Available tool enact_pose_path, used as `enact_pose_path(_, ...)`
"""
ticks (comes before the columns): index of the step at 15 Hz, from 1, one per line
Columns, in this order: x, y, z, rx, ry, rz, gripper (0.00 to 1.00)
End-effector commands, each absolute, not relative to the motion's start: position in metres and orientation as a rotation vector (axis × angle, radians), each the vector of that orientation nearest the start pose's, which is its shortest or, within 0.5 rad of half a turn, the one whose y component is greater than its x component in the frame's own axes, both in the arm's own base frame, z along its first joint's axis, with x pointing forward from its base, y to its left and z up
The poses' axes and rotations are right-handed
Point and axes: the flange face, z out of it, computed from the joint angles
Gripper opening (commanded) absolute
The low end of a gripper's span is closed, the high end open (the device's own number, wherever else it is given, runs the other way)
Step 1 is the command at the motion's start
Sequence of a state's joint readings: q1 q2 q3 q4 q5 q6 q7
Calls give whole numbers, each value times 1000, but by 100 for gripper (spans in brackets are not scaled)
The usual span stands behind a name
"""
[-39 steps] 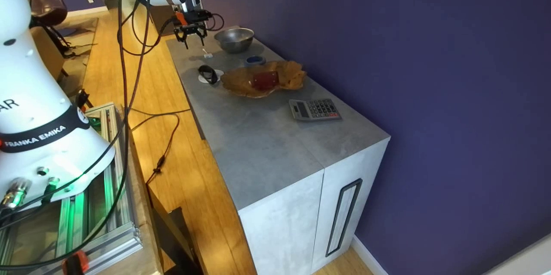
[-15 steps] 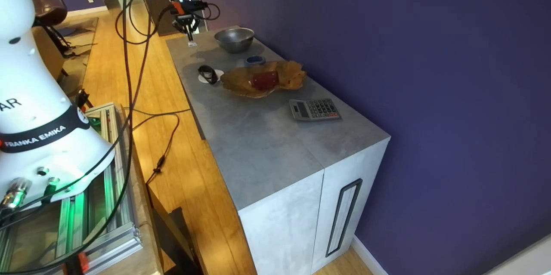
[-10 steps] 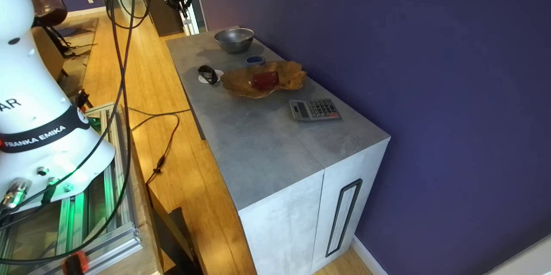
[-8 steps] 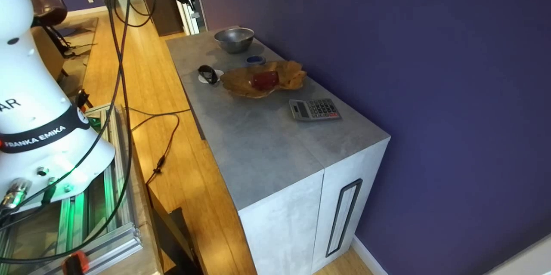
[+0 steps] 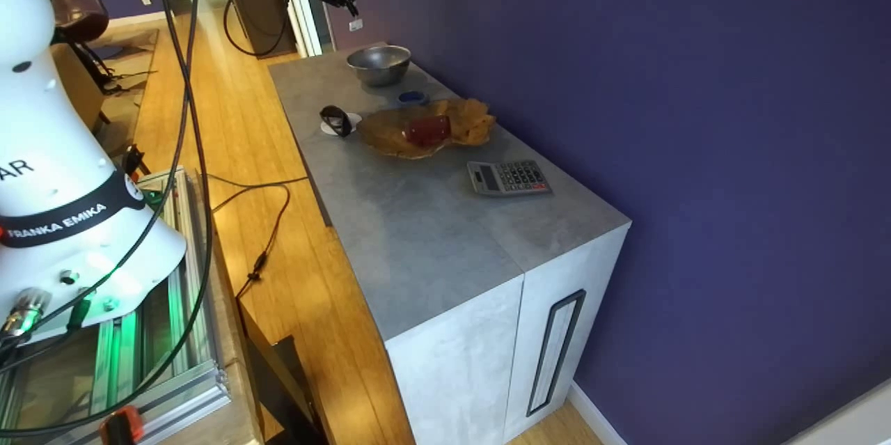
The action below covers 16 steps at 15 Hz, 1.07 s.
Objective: Put the dongle into the bowl
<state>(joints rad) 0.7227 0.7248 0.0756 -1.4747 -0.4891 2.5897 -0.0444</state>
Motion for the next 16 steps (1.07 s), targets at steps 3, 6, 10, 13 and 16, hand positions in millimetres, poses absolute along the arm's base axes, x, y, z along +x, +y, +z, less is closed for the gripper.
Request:
enact_pose_path(3, 568, 510, 251, -2700, -1559, -685, 1)
enact_pose_path(6, 586, 496, 230, -2708, -1451, -643, 1)
enact_pose_path(10, 589, 496, 205, -2708, -1398, -570, 1)
enact_pose_path(13, 585, 504, 192, -2694, -1391, -561, 1)
enact_pose_path(16, 589, 509, 182, -2670, -1402, -599, 1)
